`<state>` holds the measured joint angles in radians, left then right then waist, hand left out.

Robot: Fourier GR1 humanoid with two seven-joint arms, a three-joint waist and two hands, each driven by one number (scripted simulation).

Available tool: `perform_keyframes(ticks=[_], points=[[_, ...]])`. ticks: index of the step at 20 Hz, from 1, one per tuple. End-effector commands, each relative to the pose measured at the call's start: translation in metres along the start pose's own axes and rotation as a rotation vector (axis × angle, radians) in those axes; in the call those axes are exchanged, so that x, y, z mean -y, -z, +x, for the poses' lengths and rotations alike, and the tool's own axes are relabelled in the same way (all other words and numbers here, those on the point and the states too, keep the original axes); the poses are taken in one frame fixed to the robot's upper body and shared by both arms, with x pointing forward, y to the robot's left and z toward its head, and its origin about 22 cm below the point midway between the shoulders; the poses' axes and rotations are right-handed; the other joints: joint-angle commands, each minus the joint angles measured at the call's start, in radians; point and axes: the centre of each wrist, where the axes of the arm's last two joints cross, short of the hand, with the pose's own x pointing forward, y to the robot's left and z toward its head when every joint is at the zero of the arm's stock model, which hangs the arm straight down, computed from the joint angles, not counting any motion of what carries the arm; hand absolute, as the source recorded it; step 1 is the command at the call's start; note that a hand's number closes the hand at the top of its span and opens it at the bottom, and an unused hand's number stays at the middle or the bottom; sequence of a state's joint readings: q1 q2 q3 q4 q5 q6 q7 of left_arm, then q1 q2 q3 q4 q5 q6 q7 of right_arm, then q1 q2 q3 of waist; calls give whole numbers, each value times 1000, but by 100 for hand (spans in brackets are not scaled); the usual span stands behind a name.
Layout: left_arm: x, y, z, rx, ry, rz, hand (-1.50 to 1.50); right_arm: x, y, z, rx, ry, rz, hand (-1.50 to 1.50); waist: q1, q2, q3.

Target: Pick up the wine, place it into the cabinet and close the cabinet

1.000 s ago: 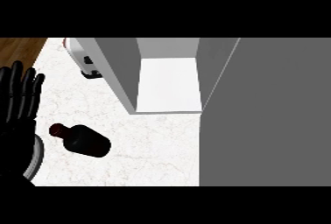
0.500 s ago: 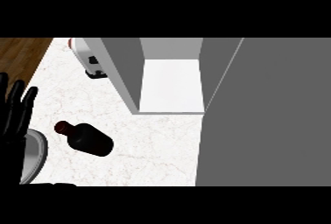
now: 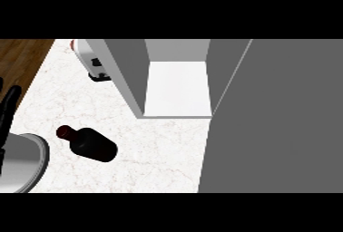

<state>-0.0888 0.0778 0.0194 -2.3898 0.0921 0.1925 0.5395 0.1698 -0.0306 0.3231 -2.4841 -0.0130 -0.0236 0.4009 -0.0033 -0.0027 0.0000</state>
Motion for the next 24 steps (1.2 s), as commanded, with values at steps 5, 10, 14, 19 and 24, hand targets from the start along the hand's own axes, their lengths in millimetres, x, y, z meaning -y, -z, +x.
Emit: perform_keyframes(ticks=[5,10,14,19,24], points=[[0,-6,20,-48,5,20,-150,-9,-23,48,29,-3,-31,-150,-2,-2,-1],[-2,-7,15,-64,32,53,-150,-15,-25,45,28,-8,-23,-150,-7,-3,-1],[-5,-8,8,-80,22,67,-150,-17,-21,42,27,-1,-6,-150,-6,-2,0],[-19,-15,-1,-96,43,97,-150,-20,-19,56,40,12,-27,-150,-2,-4,-3],[-22,9,-29,-108,63,102,-150,-20,-19,53,55,0,-22,-150,-15,-1,-2]])
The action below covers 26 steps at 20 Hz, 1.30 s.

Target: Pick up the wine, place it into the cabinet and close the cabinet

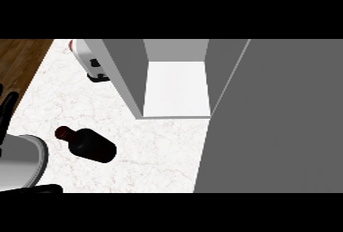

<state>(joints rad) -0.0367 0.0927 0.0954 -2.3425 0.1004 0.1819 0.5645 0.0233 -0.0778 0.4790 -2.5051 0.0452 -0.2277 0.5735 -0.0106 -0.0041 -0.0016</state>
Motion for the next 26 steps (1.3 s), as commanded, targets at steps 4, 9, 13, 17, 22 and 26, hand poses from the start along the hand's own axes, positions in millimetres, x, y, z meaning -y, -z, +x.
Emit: perform_keyframes(ticks=[4,9,13,17,22,26], points=[[-10,5,-34,-33,-2,6,-150,2,-35,42,66,-52,-39,-150,-3,-1,-1],[-19,11,-71,-55,19,25,-150,-4,-30,38,83,-42,-29,-150,-6,-1,-1],[-14,3,-87,-53,24,37,-150,-4,-27,37,79,-56,-34,-150,-2,-1,0],[-31,-8,-116,-74,34,66,-150,0,-21,35,84,-62,-46,-150,1,1,0],[-42,-23,-120,-65,69,94,-150,-8,-31,37,63,-67,-31,-150,0,-3,0],[-54,-27,-148,-99,63,105,-150,-8,-27,35,97,-65,-41,-150,-4,-2,0]])
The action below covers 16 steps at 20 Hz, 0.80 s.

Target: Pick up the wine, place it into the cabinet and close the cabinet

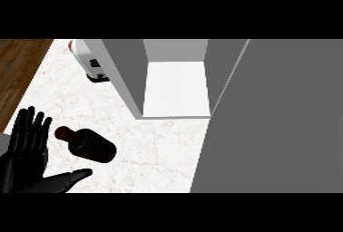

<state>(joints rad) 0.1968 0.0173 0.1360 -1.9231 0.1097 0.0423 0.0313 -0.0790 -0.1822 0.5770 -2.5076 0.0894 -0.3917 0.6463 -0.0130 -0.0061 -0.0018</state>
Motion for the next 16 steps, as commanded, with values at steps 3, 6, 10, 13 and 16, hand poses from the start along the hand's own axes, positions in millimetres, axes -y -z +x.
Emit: perform_keyframes(ticks=[3,6,10,13,16], points=[[-30,0,-36,-25,24,27,-150,6,-28,22,100,-54,-59,-150,0,3,1],[-10,-18,-39,-52,16,4,-150,10,-37,34,96,-64,-51,-150,0,0,1],[-20,10,-54,-70,3,26,-150,7,-42,37,102,-43,-32,-150,-12,0,1],[-45,-6,-78,-67,8,26,-150,-2,-33,21,94,-32,-51,-150,-1,1,1],[-32,-10,-102,-89,17,26,-150,8,-36,37,103,-60,-37,-150,-7,2,0]])
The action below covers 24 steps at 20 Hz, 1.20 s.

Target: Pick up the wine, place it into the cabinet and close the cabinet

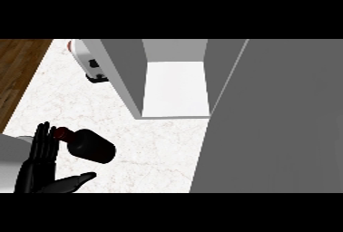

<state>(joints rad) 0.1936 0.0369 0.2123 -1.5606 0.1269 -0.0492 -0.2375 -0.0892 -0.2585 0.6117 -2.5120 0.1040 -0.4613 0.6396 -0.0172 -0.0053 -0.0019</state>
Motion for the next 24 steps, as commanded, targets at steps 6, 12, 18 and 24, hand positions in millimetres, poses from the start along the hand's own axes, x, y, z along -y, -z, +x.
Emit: perform_keyframes(ticks=[6,12,18,24], points=[[-14,10,-36,-17,8,29,-150,-3,-24,29,115,-21,-22,-150,4,0,0],[-6,9,-69,-79,-64,-25,-150,7,-34,36,93,-30,-9,-150,-6,1,0],[-15,19,-74,-98,-147,-78,-150,1,-30,32,93,-24,-30,-150,0,0,0],[-1,25,-86,-102,-147,-87,-150,3,-41,36,86,-17,-26,-150,-10,-2,0]])
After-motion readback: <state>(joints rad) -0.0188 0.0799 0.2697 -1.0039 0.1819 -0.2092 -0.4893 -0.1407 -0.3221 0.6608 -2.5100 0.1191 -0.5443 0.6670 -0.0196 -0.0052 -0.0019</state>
